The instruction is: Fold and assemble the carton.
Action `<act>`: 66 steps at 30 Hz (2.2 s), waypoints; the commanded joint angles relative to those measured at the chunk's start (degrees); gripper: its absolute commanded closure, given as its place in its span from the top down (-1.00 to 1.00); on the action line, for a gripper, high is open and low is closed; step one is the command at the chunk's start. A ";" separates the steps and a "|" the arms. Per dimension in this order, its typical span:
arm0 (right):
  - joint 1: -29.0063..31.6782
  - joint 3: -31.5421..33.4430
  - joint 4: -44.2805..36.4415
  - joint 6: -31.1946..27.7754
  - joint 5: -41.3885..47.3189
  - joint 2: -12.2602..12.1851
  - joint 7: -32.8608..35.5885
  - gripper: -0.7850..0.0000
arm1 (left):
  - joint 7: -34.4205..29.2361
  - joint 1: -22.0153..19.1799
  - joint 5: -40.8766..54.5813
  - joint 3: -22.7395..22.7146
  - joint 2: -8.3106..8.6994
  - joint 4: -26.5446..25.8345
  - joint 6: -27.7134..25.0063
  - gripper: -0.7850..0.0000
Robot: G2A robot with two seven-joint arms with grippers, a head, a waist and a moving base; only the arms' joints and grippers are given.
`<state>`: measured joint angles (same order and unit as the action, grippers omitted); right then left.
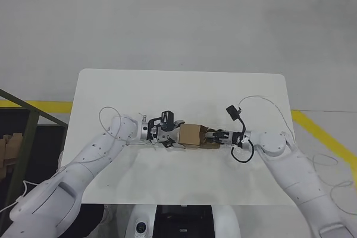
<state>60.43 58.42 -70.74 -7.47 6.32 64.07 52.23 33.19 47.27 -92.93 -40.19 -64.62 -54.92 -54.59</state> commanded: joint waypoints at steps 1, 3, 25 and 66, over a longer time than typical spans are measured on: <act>0.42 1.11 -0.47 0.39 -0.41 -0.27 -1.03 -1.00 | 0.05 0.09 -0.09 -0.08 0.06 -0.10 -0.02 0.62; 0.55 1.91 -0.47 0.65 -0.81 -0.42 -2.17 -1.00 | 0.08 0.18 -0.09 -0.15 0.11 -0.20 -0.19 0.62; -4.45 -4.90 7.08 -3.34 3.03 2.62 0.81 -1.00 | -0.04 0.80 -0.11 -0.79 0.43 -1.19 -0.37 0.61; 2.27 5.53 -0.61 0.15 0.70 -1.19 10.29 -1.00 | -0.45 1.28 0.11 -1.35 0.59 -0.86 -0.35 0.65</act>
<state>61.66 63.45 -69.19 -8.71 7.68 63.23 61.35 32.71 48.54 -92.81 -41.55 -64.03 -55.80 -54.96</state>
